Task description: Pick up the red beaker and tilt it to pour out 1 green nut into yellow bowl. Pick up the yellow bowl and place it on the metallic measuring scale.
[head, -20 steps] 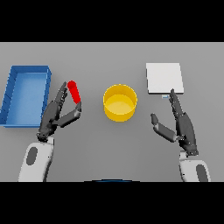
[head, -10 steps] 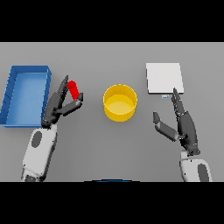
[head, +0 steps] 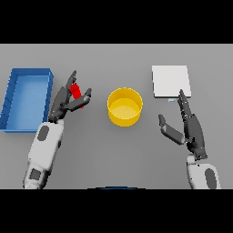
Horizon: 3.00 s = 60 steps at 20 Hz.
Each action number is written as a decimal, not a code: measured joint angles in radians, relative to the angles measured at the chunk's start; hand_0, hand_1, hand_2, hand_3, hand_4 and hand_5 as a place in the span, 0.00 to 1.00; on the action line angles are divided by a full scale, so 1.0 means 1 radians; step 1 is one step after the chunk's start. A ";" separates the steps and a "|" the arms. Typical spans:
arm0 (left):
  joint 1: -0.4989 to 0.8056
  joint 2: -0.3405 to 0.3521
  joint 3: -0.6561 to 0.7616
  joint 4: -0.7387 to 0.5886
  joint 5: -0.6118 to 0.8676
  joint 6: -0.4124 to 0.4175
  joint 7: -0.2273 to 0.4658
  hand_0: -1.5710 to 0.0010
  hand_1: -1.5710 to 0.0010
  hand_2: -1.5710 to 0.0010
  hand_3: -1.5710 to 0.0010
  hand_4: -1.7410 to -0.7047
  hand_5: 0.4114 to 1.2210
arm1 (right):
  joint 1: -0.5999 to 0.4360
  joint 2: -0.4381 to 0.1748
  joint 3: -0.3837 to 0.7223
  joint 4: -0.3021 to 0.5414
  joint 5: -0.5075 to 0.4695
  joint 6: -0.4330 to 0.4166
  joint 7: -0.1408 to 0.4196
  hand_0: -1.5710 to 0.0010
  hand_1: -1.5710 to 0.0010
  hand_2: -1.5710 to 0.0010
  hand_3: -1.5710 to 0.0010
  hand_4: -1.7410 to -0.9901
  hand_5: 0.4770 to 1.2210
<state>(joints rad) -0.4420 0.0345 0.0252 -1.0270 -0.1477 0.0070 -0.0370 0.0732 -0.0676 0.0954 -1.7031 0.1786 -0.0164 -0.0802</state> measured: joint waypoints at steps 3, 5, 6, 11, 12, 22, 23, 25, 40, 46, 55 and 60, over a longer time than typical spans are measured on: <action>-0.026 -0.010 0.012 0.042 0.009 -0.001 -0.053 0.95 0.95 0.92 0.95 0.31 0.44 | 0.016 -0.001 0.001 0.000 0.008 -0.003 0.003 1.00 1.00 1.00 1.00 0.60 0.28; -0.042 -0.032 0.027 0.064 0.017 0.025 -0.042 0.71 0.69 0.68 0.69 0.29 0.58 | 0.005 -0.002 -0.001 0.003 0.010 -0.007 0.012 1.00 1.00 1.00 1.00 0.61 0.28; -0.052 -0.037 0.035 0.067 0.018 0.043 -0.040 0.57 0.55 0.54 0.55 0.29 0.66 | 0.006 -0.011 -0.008 -0.001 -0.001 0.001 0.007 1.00 1.00 1.00 1.00 0.61 0.28; -0.071 -0.051 0.037 0.116 -0.027 0.101 -0.111 0.19 0.18 0.18 0.18 0.28 0.89 | -0.007 -0.007 -0.012 0.018 -0.006 0.002 0.000 1.00 1.00 1.00 1.00 0.60 0.28; -0.075 -0.053 0.039 0.125 -0.032 0.104 -0.124 0.15 0.15 0.14 0.14 0.23 0.89 | -0.002 -0.006 -0.009 0.025 -0.005 0.005 -0.009 1.00 1.00 1.00 1.00 0.59 0.27; -0.088 -0.025 -0.006 -0.002 -0.007 0.155 -0.121 0.02 0.02 0.02 0.02 0.02 0.85 | -0.007 -0.009 0.004 0.030 0.021 0.001 -0.036 1.00 1.00 1.00 1.00 0.65 0.26; -0.098 -0.016 -0.023 -0.020 -0.021 0.161 -0.092 0.01 0.01 0.01 0.01 0.02 0.85 | -0.007 -0.003 0.011 0.021 0.031 -0.006 -0.033 1.00 1.00 1.00 1.00 0.66 0.26; -0.104 0.024 -0.081 -0.064 -0.070 0.145 -0.042 0.01 0.01 0.01 0.01 0.01 0.87 | -0.007 -0.006 0.013 0.018 0.043 -0.012 -0.028 1.00 1.00 1.00 1.00 0.66 0.28; -0.336 0.237 -0.514 0.011 -0.499 0.012 0.102 0.00 0.00 0.00 0.00 0.00 0.93 | 0.019 -0.006 0.028 -0.012 0.054 -0.005 -0.009 1.00 1.00 1.00 1.00 0.63 0.33; -0.495 0.259 -0.694 0.123 -0.656 -0.089 0.058 0.00 0.00 0.00 0.00 0.12 0.98 | 0.013 0.000 0.019 0.001 0.044 -0.009 -0.012 1.00 1.00 1.00 1.00 0.64 0.30; -0.694 0.225 -0.932 0.238 -0.788 -0.277 0.024 0.00 0.00 0.00 0.00 0.02 1.00 | 0.006 0.016 0.018 0.009 0.059 -0.035 -0.015 1.00 1.00 1.00 1.00 0.73 0.23; -0.759 0.236 -1.059 0.255 -0.858 -0.313 -0.009 0.00 0.00 0.00 0.00 0.01 1.00 | 0.007 0.016 0.022 0.021 0.084 -0.052 -0.025 1.00 1.00 1.00 1.00 0.75 0.21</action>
<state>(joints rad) -1.2007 0.2703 -1.0336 -0.7725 -1.0060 -0.3064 -0.0457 0.0800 -0.0516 0.1177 -1.6824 0.2628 -0.0683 -0.1048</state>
